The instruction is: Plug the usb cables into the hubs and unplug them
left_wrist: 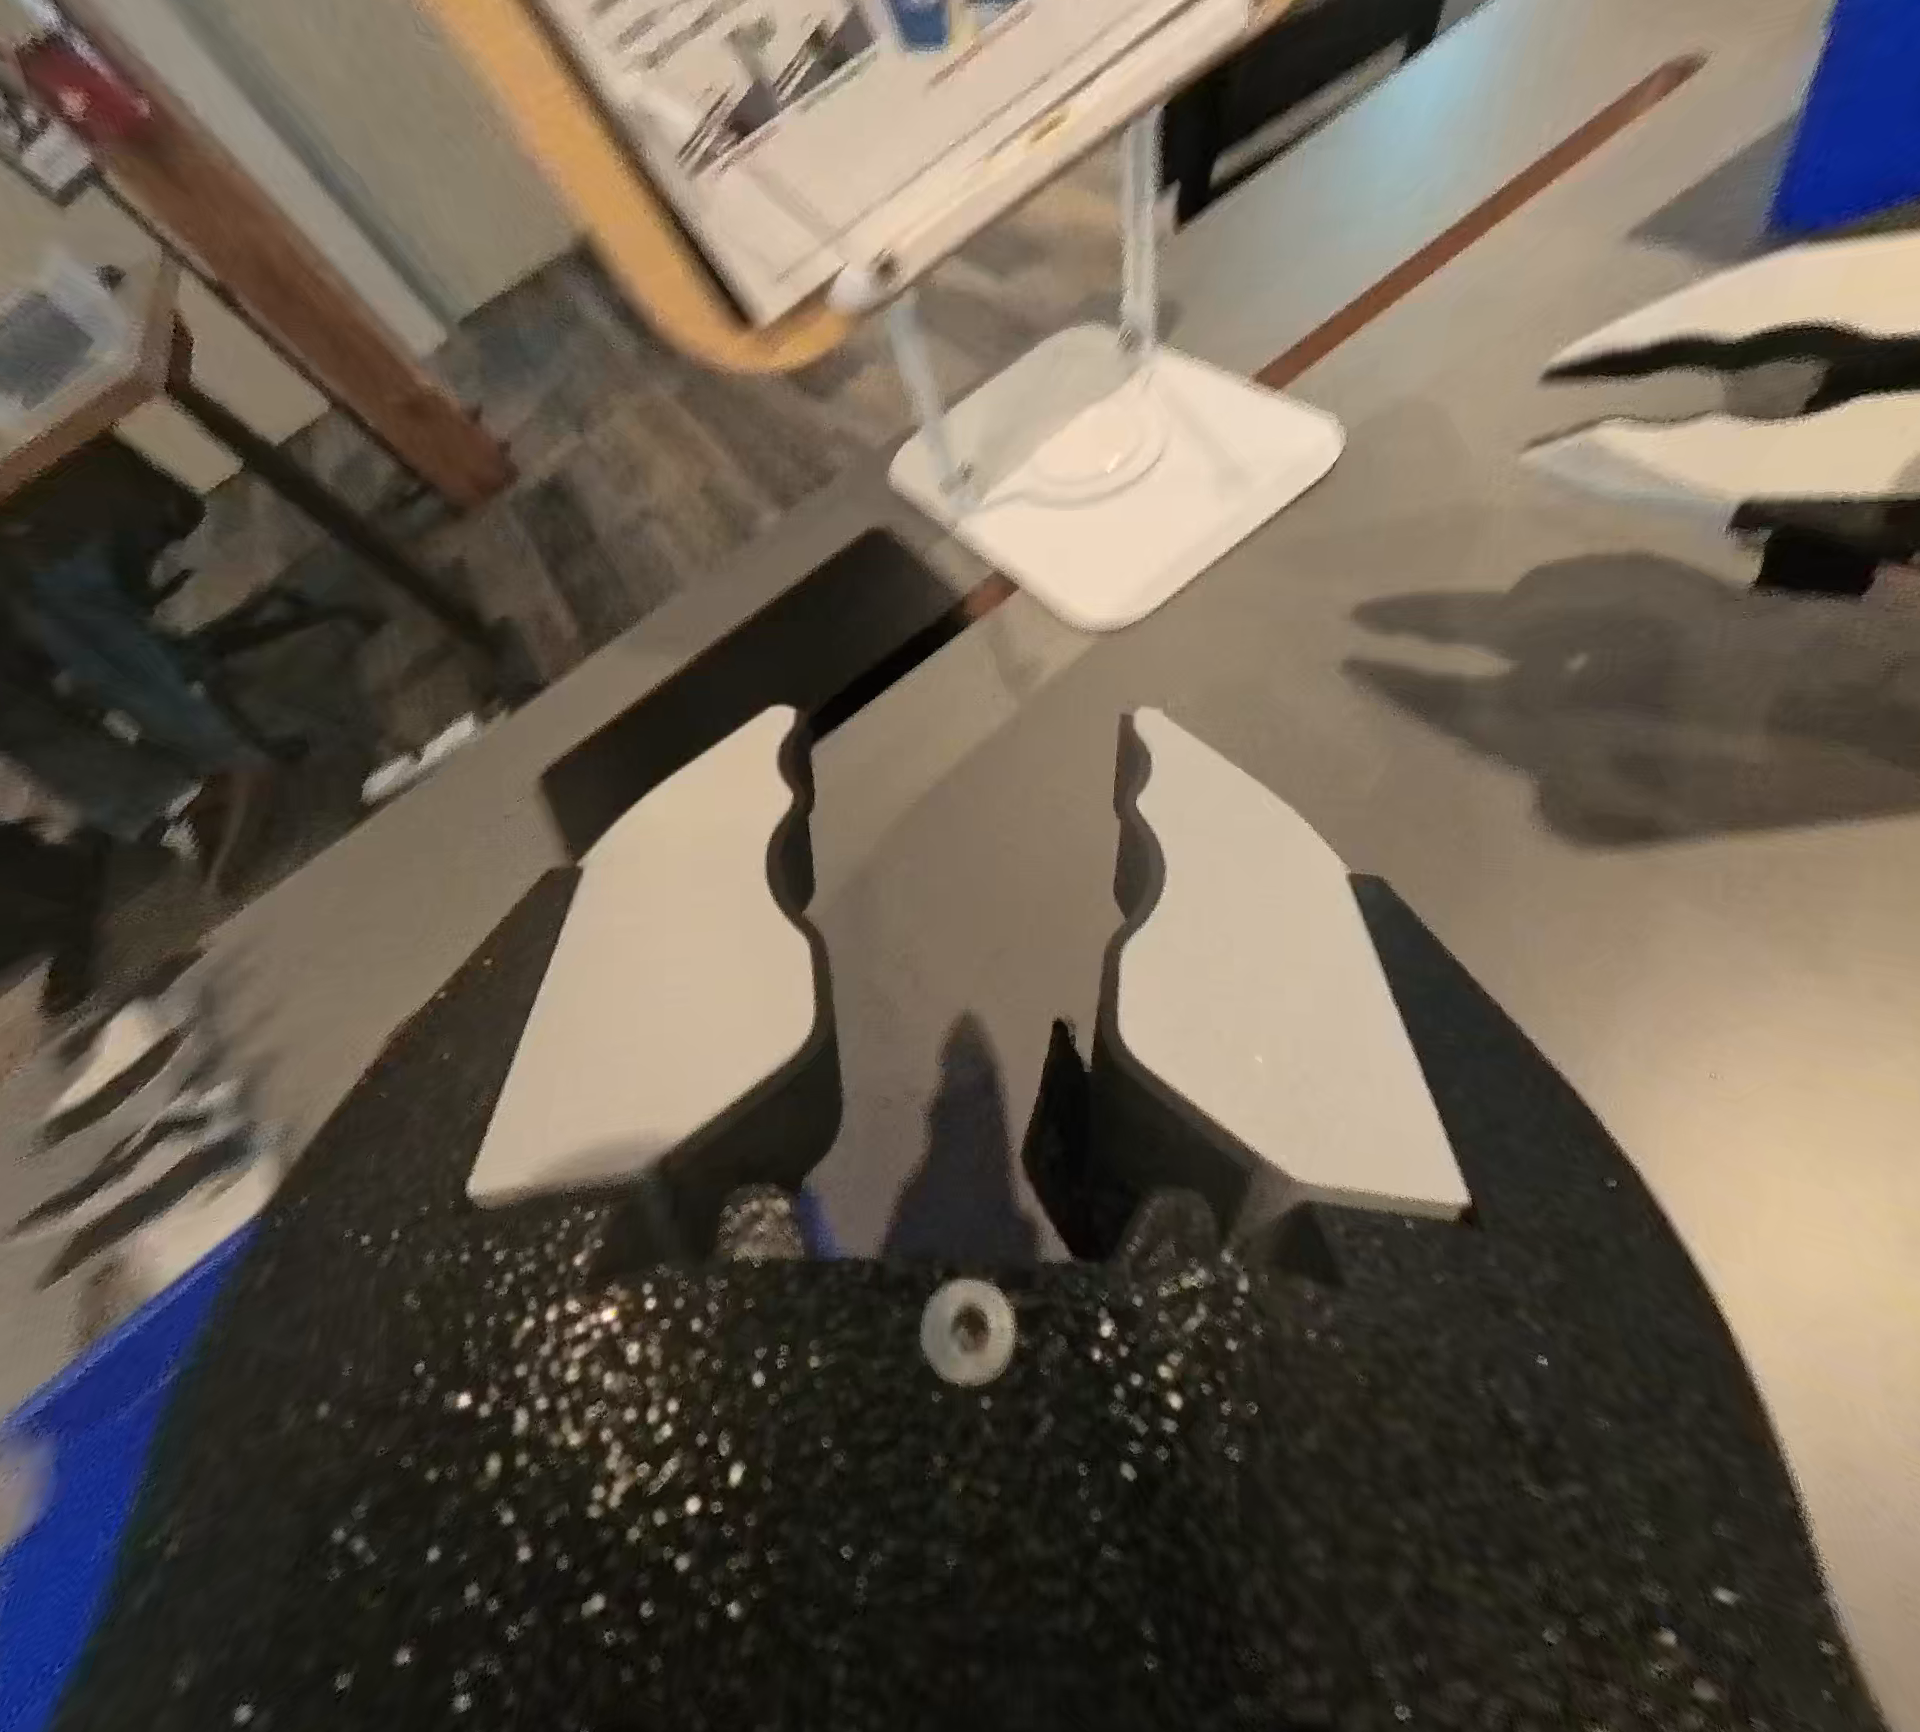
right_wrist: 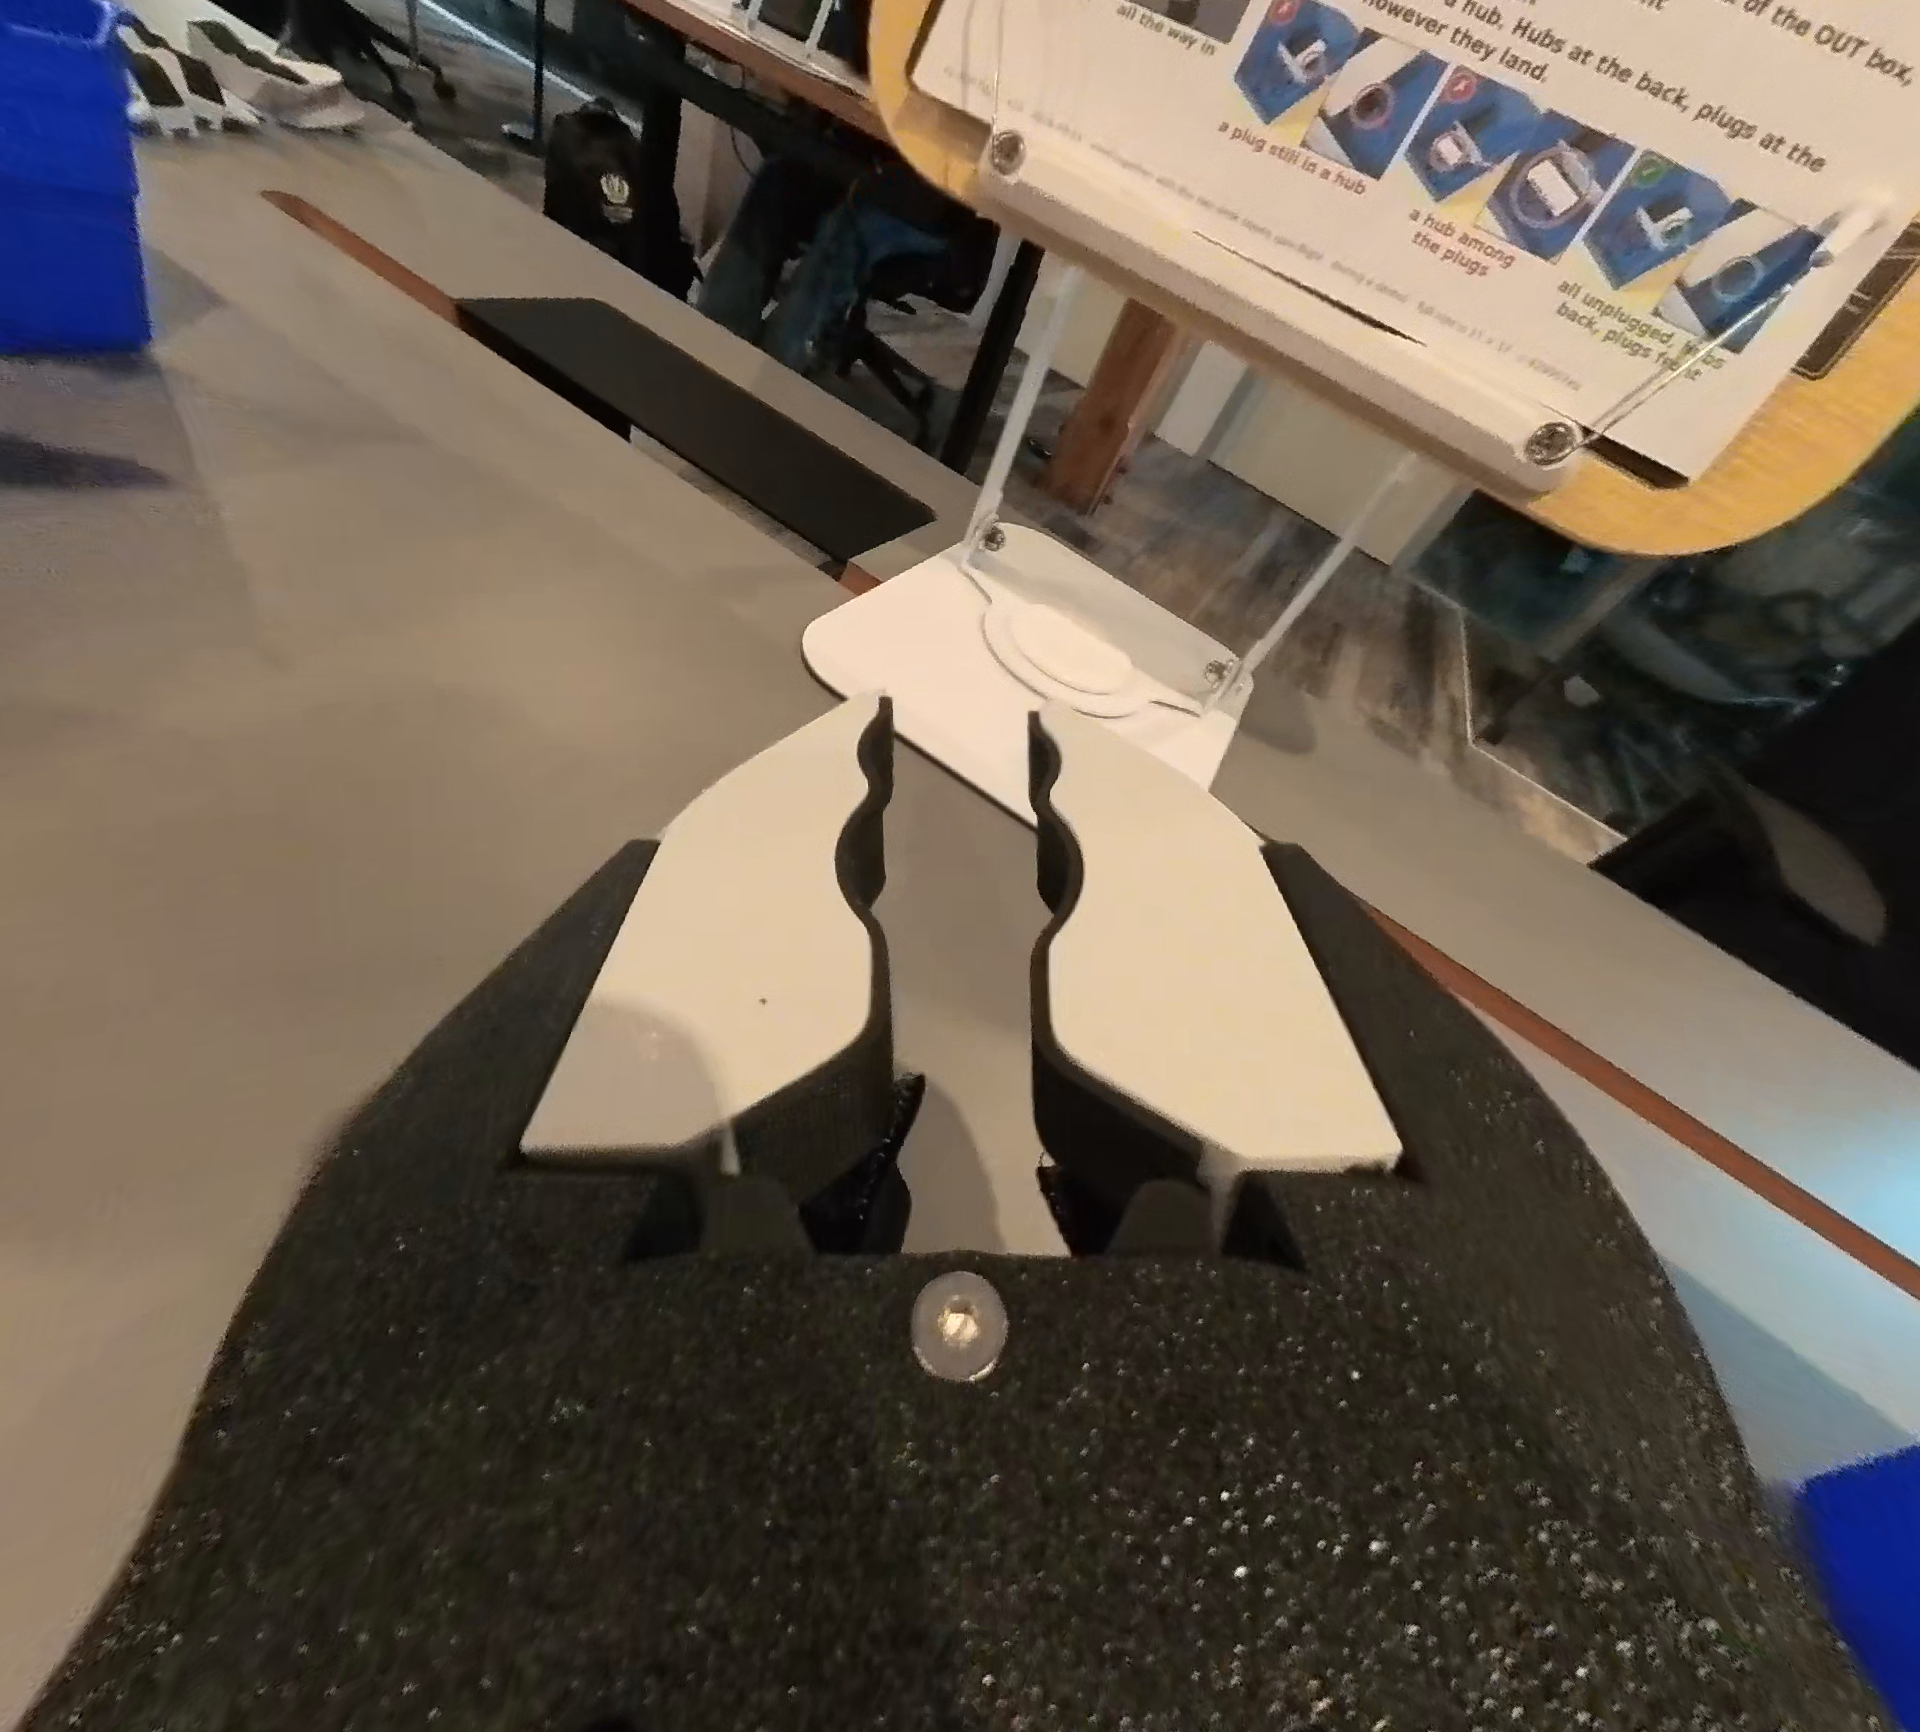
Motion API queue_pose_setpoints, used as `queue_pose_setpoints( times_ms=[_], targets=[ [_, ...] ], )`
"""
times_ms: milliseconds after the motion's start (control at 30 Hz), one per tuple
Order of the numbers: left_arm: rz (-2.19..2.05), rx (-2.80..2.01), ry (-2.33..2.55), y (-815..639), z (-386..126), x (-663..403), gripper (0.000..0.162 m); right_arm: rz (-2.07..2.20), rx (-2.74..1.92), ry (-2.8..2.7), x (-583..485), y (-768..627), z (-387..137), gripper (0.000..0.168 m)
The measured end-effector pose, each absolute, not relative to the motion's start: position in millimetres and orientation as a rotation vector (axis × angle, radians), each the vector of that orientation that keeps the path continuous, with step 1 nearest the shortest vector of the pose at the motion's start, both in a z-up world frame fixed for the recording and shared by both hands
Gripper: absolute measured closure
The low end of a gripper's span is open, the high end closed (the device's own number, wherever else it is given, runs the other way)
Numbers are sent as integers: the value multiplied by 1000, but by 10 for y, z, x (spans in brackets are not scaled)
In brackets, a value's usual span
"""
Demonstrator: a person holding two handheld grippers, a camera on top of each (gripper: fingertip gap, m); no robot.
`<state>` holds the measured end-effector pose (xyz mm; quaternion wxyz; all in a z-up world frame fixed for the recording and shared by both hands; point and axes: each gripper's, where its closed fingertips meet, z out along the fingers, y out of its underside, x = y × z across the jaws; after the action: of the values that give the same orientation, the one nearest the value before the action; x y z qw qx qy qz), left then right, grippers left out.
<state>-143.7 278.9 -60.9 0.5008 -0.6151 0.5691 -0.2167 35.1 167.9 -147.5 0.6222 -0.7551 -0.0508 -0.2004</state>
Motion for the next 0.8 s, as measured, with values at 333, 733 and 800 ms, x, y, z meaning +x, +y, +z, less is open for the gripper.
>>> queue_pose_setpoints(
  times_ms=[333,733,800],
  targets=[
    [-217,-1806,1276,3610,-763,-2734,129,-475,-1749,-153,337,1722,-1577,148],
    [185,-2196,2039,4292,-2024,-3160,117,-495,-1725,-118,457,1716,-1527,148],
    [186,-2223,2081,4320,-2145,-3158,117,-503,-1718,-131,444,1714,-1511,148]
  ],
)
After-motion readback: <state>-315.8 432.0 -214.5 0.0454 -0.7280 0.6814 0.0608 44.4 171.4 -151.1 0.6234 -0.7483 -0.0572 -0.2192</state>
